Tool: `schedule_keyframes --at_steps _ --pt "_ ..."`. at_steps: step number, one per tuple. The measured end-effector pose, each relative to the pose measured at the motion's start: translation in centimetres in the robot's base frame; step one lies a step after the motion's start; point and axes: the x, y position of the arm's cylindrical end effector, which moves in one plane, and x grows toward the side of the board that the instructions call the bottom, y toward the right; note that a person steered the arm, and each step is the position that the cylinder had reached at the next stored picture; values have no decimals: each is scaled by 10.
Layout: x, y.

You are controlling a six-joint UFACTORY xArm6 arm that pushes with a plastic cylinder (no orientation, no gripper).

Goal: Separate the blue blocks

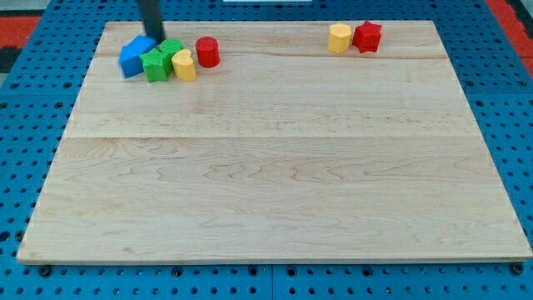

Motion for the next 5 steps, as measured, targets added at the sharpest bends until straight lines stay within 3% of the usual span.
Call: schedule_keyframes --at_steps 1,2,3,4,5 --pt "41 -25" --pt "29 -25" --pt "16 -73" --pt "69 -65" --pt "70 -68"
